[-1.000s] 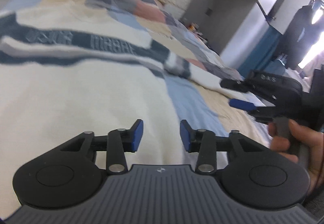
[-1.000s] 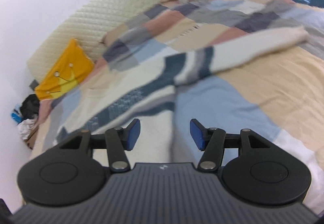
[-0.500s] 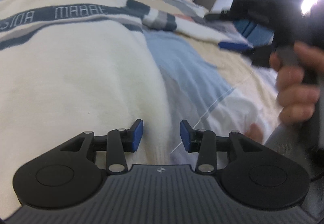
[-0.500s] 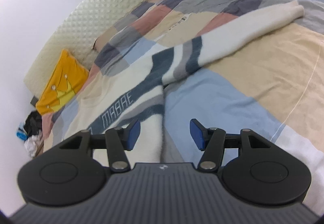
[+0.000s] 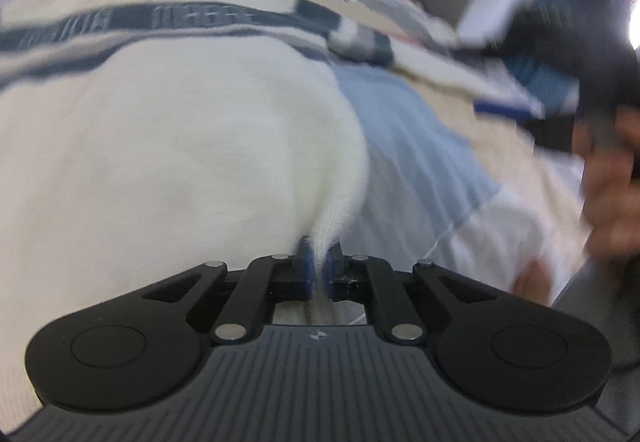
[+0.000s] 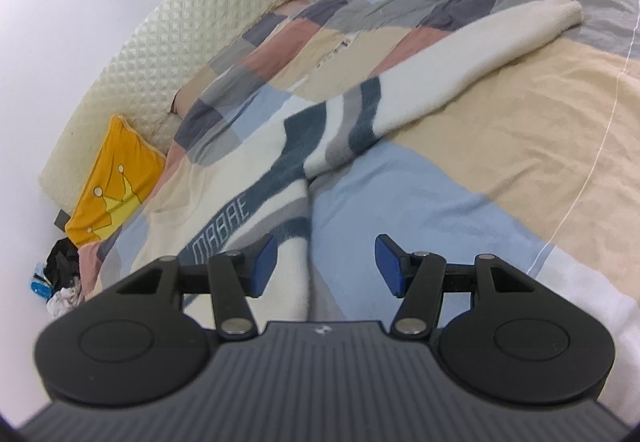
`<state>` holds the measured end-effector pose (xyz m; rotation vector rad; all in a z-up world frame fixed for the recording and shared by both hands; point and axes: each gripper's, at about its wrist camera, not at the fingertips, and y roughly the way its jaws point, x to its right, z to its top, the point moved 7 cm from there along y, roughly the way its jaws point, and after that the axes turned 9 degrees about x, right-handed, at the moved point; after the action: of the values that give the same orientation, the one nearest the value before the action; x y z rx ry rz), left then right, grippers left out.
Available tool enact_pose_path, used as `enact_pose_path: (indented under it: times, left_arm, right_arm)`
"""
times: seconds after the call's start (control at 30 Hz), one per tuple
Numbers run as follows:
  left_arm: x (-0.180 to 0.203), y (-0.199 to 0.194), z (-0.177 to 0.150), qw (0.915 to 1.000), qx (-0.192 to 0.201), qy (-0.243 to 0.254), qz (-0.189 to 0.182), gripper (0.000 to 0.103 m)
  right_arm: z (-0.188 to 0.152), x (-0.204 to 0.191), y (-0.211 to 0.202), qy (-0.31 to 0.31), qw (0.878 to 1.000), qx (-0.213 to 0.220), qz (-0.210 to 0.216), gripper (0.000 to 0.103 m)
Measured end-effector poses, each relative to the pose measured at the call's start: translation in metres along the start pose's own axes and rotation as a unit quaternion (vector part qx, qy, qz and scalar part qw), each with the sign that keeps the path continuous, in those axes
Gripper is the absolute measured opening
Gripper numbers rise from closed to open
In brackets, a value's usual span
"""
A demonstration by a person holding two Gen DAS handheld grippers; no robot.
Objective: Fold large clothes
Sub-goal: 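Grasp the sweater hem with the left gripper and lift it, then grasp the sweater fabric with the right gripper while the left gripper holds the hem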
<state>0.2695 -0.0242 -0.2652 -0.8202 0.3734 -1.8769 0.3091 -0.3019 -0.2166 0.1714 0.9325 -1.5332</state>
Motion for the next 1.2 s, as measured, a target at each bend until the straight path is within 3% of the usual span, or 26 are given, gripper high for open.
enact_pose_path:
  times: [0.2, 0.37, 0.53, 0.7, 0.8, 0.93, 1.07, 1.2]
  left_arm:
    - [-0.034, -0.025, 0.026, 0.99, 0.041, -0.131, -0.031, 0.007]
    - [-0.067, -0.047, 0.046, 0.9637, 0.079, -0.247, -0.064, 0.007]
    - [-0.108, -0.063, 0.056, 0.9391, 0.114, -0.321, -0.045, 0.007]
    - [-0.139, -0.058, 0.048, 0.9241, 0.112, -0.366, -0.001, 0.007]
    - [-0.146, -0.052, 0.045, 0.9246, 0.105, -0.366, 0.02, 0.007]
    - [-0.151, -0.05, 0.042, 0.9193, 0.1, -0.38, 0.019, 0.007]
    - [-0.152, -0.053, 0.04, 0.9169, 0.101, -0.386, 0.012, 0.007]
    - [-0.148, -0.048, 0.043, 0.9162, 0.1, -0.388, -0.001, 0.007]
  right_arm:
    - [-0.006, -0.013, 0.001, -0.04, 0.999, -0.001, 0.015, 0.058]
    - [-0.017, -0.016, 0.011, -0.039, 0.998, -0.032, 0.023, 0.058]
    - [-0.027, -0.021, 0.016, -0.041, 0.997, -0.058, 0.03, 0.058]
    - [-0.046, -0.03, 0.021, -0.037, 0.992, -0.102, 0.058, 0.058]
    - [-0.063, -0.035, 0.027, -0.019, 0.985, -0.148, 0.084, 0.058]
    - [-0.086, -0.051, 0.028, -0.01, 0.971, -0.202, 0.126, 0.058]
    - [-0.104, -0.079, 0.017, -0.063, 0.954, -0.233, 0.176, 0.058]
    - [-0.127, -0.115, -0.005, -0.154, 0.928, -0.246, 0.235, 0.058]
